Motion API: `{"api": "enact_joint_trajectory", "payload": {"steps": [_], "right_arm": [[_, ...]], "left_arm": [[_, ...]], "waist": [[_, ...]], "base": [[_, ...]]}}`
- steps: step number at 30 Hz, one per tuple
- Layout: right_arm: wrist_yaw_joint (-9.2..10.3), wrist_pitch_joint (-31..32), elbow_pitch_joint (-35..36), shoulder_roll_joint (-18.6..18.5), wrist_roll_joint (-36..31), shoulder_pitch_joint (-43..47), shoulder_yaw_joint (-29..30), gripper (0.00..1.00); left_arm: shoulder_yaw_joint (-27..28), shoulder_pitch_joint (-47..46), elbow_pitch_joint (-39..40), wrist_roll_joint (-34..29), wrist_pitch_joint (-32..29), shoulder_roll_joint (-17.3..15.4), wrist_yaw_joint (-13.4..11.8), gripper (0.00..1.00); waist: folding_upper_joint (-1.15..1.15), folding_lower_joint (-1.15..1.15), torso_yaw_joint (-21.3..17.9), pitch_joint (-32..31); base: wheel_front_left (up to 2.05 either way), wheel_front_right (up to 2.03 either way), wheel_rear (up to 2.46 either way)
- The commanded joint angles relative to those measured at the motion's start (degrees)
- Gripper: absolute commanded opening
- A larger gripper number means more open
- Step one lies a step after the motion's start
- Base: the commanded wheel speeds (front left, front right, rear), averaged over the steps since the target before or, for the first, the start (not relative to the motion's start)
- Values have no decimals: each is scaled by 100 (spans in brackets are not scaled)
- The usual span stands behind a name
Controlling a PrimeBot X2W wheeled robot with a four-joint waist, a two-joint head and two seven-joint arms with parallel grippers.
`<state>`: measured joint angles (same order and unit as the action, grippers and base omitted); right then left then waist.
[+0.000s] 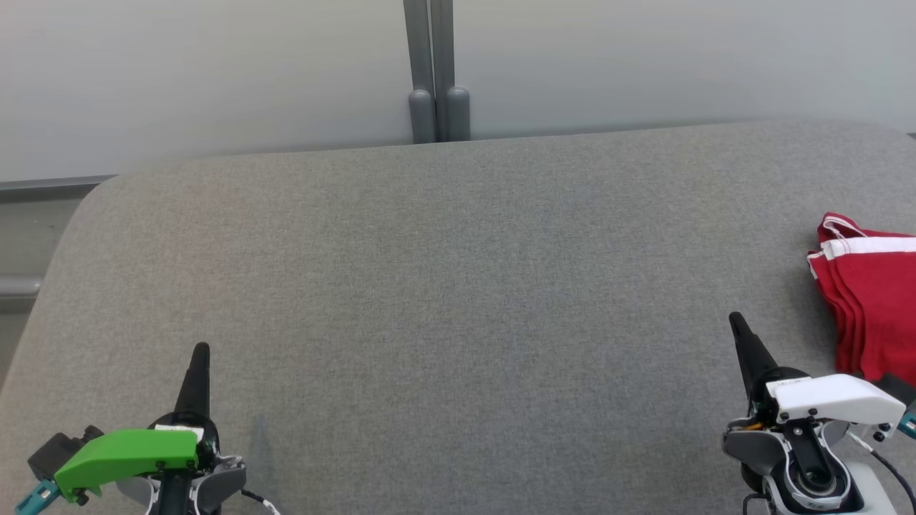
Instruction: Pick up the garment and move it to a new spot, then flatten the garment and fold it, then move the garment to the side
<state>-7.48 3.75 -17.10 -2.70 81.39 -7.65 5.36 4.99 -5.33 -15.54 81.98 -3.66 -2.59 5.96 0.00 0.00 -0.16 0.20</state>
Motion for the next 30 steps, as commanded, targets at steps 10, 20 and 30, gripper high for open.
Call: {"api": "enact_joint_trajectory", "payload": {"steps": [10,20,30], "right_arm": [[-2,135,180,-27,524,102,67,0],[-3,243,281,-28,909,156,110,0],[-2,301,338,-29,1119,178,130,0]], "left_arm": [[88,-126,94,493,-142,-44,89,0],[142,-129,142,866,-243,-45,145,0],[168,-127,160,1048,-309,-47,177,0]], "waist": [[0,0,7,-1],[0,0,13,-2],[0,0,16,-3]], "base": [[0,0,0],[0,0,0],[0,0,0]]}}
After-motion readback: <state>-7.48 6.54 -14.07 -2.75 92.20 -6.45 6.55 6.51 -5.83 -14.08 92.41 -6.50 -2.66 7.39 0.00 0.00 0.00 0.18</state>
